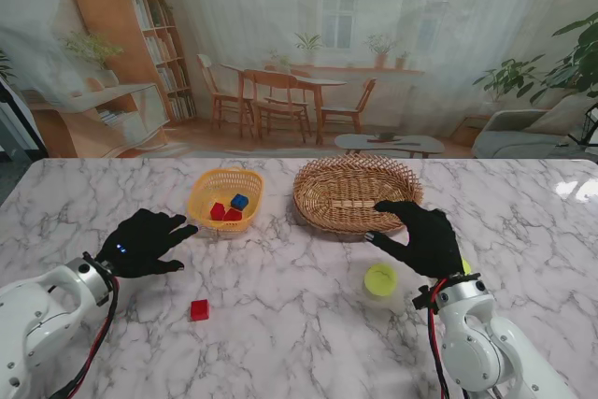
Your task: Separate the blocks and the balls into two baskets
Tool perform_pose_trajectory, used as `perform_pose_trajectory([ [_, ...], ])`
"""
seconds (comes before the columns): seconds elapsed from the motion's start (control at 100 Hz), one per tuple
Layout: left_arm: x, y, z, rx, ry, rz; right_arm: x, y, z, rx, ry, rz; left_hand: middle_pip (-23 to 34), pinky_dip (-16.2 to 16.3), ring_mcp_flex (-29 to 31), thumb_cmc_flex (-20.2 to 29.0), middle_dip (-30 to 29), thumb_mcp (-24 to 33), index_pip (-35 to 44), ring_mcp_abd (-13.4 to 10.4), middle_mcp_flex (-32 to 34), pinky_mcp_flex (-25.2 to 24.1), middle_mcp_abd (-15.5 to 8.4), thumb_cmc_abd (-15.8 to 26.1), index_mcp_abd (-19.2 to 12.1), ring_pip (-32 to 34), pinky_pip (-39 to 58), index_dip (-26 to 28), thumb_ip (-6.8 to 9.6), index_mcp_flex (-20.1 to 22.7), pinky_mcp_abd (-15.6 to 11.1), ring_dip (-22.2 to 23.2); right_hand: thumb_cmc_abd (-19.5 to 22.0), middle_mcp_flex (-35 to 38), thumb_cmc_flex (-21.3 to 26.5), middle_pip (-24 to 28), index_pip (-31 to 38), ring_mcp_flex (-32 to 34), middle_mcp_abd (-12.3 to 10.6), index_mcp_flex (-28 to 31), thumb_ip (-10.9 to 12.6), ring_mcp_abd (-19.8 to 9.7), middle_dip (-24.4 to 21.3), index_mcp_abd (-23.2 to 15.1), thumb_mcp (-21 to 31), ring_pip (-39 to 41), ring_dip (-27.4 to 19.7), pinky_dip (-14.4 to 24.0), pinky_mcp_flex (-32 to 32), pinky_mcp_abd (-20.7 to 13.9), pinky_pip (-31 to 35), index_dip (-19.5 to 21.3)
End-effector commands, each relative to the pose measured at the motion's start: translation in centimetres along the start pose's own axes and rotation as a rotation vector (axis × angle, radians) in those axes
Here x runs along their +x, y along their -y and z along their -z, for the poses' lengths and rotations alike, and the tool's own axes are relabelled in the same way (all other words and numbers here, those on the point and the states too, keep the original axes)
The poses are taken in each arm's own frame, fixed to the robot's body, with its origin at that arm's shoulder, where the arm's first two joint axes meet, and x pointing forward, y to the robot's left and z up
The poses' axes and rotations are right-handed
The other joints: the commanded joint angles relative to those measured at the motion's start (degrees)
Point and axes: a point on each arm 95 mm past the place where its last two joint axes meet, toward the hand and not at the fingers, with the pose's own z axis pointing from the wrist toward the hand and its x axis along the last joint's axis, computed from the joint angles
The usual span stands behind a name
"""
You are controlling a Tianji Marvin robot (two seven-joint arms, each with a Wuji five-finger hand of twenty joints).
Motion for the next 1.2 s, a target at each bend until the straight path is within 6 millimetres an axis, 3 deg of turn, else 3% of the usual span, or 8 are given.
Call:
perform_pose_trajectory([
  [0.0, 0.7, -0.6, 0.2, -0.030, -0.006, 0.011, -0.1, 0.2, 0.2, 0.004, 0.009, 0.003, -1.4, -0.5, 0.0, -1.2, 0.7, -0.3, -1.1, 1.6, 1.6, -0.6, 1.3, 1.9, 1.5, -0.6, -1.5, -0.4, -1.44, 1.0, 1.8, -0.6, 2.8, 0.8, 1.1, -0.9, -1.1, 0.2, 0.1, 0.4, 1.3, 0.6, 0.2, -0.8, -1.0, -3.4, 0.4, 0.7, -1.0, 1.2, -0.8, 0.1],
  [0.26, 2.5, -2.1, 0.1, -0.102, -0.012, 0.063, -0.1, 0.2, 0.2, 0.003, 0.009, 0.003, -2.6, -0.4, -0.2, -2.4, 0.4, -0.7, -2.2, 1.9, 0.1, -0.8, 2.3, 0.8, 3.0, -0.6, -1.6, -1.0, -1.68, -0.3, 1.7, -0.5, 2.8, 0.8, 1.2, -0.9, -1.1, 0.2, 0.1, 0.4, 1.3, 0.6, 0.2, -0.8, -1.0, -3.4, 0.4, 0.7, -1.0, 1.3, -0.8, 0.1],
  [0.59, 4.3, -3.9, 0.0, -0.210, -0.045, 0.140, 0.0, 0.0, 0.1, -0.001, 0.010, 0.005, -4.9, 0.8, 0.0, -10.8, -1.2, -0.6, -5.6, 2.3, -0.7, -0.3, 4.3, -5.2, 7.5, 0.0, -0.9, -5.2, -2.18, -1.6, 1.5, 0.2, 2.8, 0.7, 1.2, -0.9, -1.1, 0.2, 0.2, 0.4, 1.3, 0.6, 0.2, -0.8, -1.0, -3.4, 0.4, 0.7, -1.0, 1.3, -0.8, 0.1],
  [0.8, 4.9, -4.0, -0.2, -0.236, -0.073, 0.176, 0.0, 0.0, 0.2, -0.002, 0.010, 0.007, -4.8, 1.6, 0.5, -13.7, -1.1, -0.9, -5.4, 2.3, 0.0, -0.1, 4.3, -5.6, 9.2, 0.5, -0.3, -6.2, -2.62, -0.9, 1.3, 0.8, 2.7, 0.8, 1.1, -0.9, -1.1, 0.2, 0.1, 0.4, 1.3, 0.5, 0.2, -0.8, -1.0, -3.4, 0.4, 0.7, -1.0, 1.2, -0.8, 0.1],
  [1.01, 5.5, -4.5, -0.3, -0.259, -0.096, 0.174, 0.1, 0.0, 0.2, -0.004, 0.011, 0.007, -1.5, 2.4, 0.9, -13.8, 3.8, -0.1, -0.7, 1.8, 1.4, 0.3, 3.7, -7.7, 10.4, 1.4, 0.0, -0.8, -2.59, 1.4, 0.7, 2.2, 2.8, 0.8, 1.1, -0.9, -1.1, 0.2, 0.1, 0.4, 1.3, 0.6, 0.2, -0.8, -1.0, -3.4, 0.4, 0.7, -1.0, 1.2, -0.8, 0.1],
  [1.19, 5.8, -5.1, -0.6, -0.264, -0.098, 0.188, 0.1, 0.0, 0.2, -0.002, 0.012, 0.008, 5.1, 3.7, 2.7, -10.5, 11.8, 0.5, 2.4, 1.3, 2.5, 1.4, 2.2, -9.3, 9.3, 5.5, 2.3, 6.4, -2.04, 1.7, 0.3, 8.0, 2.8, 0.7, 1.1, -0.9, -1.2, 0.2, 0.1, 0.4, 1.3, 0.6, 0.2, -0.7, -1.0, -3.4, 0.4, 0.7, -1.0, 1.3, -0.8, 0.1],
])
